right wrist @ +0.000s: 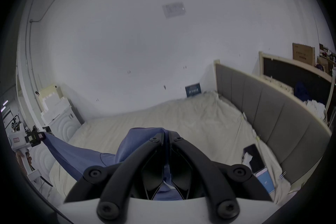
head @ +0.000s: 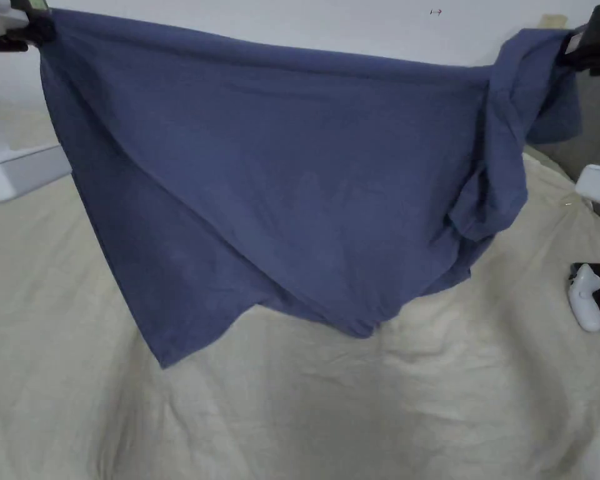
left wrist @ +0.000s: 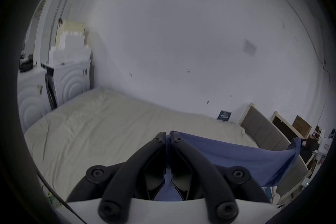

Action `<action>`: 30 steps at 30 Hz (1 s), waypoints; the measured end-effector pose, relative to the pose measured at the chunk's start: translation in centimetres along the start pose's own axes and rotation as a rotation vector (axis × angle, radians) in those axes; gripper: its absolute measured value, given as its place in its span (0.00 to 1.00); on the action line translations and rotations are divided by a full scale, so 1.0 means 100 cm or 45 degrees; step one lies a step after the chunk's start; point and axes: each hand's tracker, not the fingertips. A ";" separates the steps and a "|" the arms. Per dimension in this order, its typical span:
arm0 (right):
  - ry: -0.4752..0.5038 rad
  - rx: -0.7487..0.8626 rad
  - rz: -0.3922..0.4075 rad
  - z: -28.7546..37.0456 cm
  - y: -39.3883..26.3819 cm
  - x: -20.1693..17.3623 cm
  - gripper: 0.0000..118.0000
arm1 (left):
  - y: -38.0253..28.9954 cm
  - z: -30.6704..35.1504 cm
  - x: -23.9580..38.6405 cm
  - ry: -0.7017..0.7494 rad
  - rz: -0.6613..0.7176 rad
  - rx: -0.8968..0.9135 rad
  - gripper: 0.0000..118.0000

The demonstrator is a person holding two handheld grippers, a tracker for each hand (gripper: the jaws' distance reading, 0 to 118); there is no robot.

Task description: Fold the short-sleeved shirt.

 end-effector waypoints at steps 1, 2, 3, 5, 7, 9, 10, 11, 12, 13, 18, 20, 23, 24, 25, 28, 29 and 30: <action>0.007 0.028 0.011 0.012 0.010 -0.001 0.02 | 0.009 0.010 0.003 -0.012 -0.007 0.035 0.01; 0.014 0.051 0.016 0.022 0.019 -0.002 0.02 | 0.019 0.020 0.006 -0.018 -0.002 0.065 0.01; 0.025 0.065 0.014 0.030 0.026 -0.003 0.02 | 0.027 0.027 0.007 -0.022 0.003 0.088 0.01; 0.045 0.105 0.014 0.044 0.043 -0.006 0.02 | 0.047 0.042 0.010 -0.029 0.005 0.136 0.01; 0.048 0.138 0.029 0.054 0.056 -0.011 0.02 | 0.062 0.052 0.013 -0.027 -0.004 0.170 0.01; 0.049 0.158 0.047 0.056 0.069 -0.015 0.02 | 0.075 0.057 0.017 -0.006 -0.027 0.190 0.01; 0.045 0.163 0.054 0.057 0.076 -0.019 0.02 | 0.080 0.057 0.019 0.007 -0.037 0.197 0.01; 0.040 0.167 0.068 0.057 0.081 -0.023 0.02 | 0.086 0.057 0.021 0.016 -0.042 0.201 0.01; 0.031 0.169 0.082 0.055 0.086 -0.026 0.02 | 0.090 0.056 0.022 0.023 -0.048 0.201 0.01; 0.016 0.168 0.111 0.054 0.092 -0.031 0.02 | 0.095 0.054 0.024 0.036 -0.050 0.200 0.01; -0.057 0.199 0.227 0.037 0.119 -0.055 0.02 | 0.114 0.033 0.033 0.111 -0.111 0.181 0.01; -0.074 0.196 0.240 0.023 0.133 -0.061 0.02 | 0.121 0.018 0.037 0.137 -0.130 0.174 0.01; -0.138 0.177 0.310 -0.004 0.148 -0.073 0.02 | 0.131 -0.010 0.043 0.179 -0.155 0.152 0.01; -0.155 0.170 0.331 -0.012 0.152 -0.077 0.02 | 0.134 -0.020 0.045 0.194 -0.168 0.147 0.01; -0.172 0.161 0.350 -0.023 0.157 -0.080 0.02 | 0.137 -0.032 0.048 0.222 -0.187 0.136 0.01; -0.239 0.152 0.411 -0.062 0.175 -0.087 0.02 | 0.144 -0.071 0.057 0.259 -0.217 0.121 0.01; -0.271 0.150 0.421 -0.076 0.180 -0.090 0.02 | 0.147 -0.084 0.060 0.263 -0.222 0.118 0.01; -0.285 0.158 0.414 -0.088 0.184 -0.091 0.02 | 0.143 -0.068 0.055 0.268 -0.225 0.114 0.01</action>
